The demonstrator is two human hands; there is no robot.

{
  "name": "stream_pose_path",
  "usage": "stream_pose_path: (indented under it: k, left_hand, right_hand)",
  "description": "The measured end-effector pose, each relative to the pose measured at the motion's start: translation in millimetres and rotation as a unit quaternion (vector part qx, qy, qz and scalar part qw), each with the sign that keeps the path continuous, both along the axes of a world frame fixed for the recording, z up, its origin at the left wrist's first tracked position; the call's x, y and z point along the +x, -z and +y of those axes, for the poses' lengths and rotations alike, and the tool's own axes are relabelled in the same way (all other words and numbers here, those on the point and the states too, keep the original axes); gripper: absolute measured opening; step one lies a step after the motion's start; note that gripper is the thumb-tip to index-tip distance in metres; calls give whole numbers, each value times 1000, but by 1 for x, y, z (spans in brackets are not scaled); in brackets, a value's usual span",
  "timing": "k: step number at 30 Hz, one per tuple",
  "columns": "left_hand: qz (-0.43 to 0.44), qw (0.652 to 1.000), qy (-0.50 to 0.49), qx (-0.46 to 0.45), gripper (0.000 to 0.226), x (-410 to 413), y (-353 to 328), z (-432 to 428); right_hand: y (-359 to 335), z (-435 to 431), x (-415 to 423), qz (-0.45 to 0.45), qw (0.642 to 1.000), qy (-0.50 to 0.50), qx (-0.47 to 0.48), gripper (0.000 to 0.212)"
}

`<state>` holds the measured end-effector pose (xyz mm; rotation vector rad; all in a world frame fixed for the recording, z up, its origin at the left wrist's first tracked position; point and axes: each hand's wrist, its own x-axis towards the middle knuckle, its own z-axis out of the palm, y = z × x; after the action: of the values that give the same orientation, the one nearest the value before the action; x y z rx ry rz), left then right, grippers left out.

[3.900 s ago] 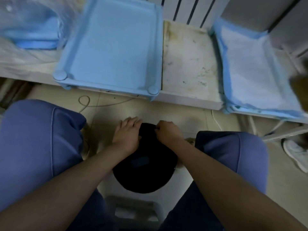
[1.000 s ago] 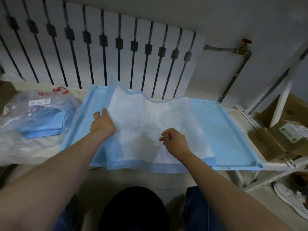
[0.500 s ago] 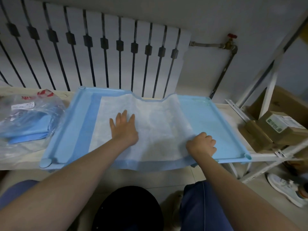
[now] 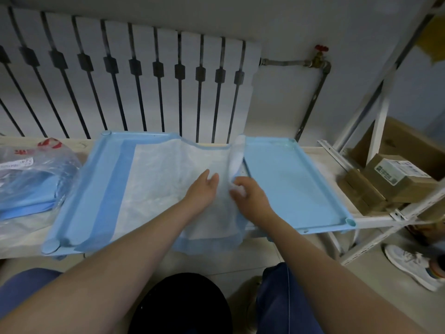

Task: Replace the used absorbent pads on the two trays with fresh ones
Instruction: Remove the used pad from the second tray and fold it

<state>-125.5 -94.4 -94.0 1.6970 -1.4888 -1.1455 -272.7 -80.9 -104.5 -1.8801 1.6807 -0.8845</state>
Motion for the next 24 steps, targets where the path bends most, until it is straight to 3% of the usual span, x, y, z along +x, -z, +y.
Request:
stream_pose_path:
  k: [3, 5, 8, 11, 13, 17, 19, 22, 24]
  left_hand:
    - [81, 993, -78, 46, 63, 1, -4, -3]
    - [87, 989, -104, 61, 57, 4, -1, 0]
    - [91, 988, -107, 64, 61, 12, 14, 1]
    - [50, 992, -92, 74, 77, 16, 21, 5]
    - [38, 993, -90, 70, 83, 15, 23, 5]
    - [56, 993, -80, 64, 77, 6, 21, 6]
    - [59, 995, -68, 48, 70, 3, 18, 11]
    - [58, 995, -78, 28, 67, 8, 18, 11]
    - [57, 993, -98, 19, 67, 11, 17, 12]
  right_hand:
    - [8, 9, 22, 6, 987, -157, 34, 22]
    - [10, 13, 30, -4, 979, -174, 103, 25]
    - [13, 8, 31, -71, 988, -57, 124, 27]
    - [11, 1, 23, -177, 967, 46, 177, 23]
    - [8, 0, 20, -229, 944, 52, 232, 21]
    - [11, -3, 28, -262, 916, 60, 298, 61]
    - [12, -6, 34, -286, 903, 56, 317, 71]
    - [11, -13, 41, -333, 883, 78, 320, 72]
    - [11, -17, 45, -278, 902, 95, 317, 69]
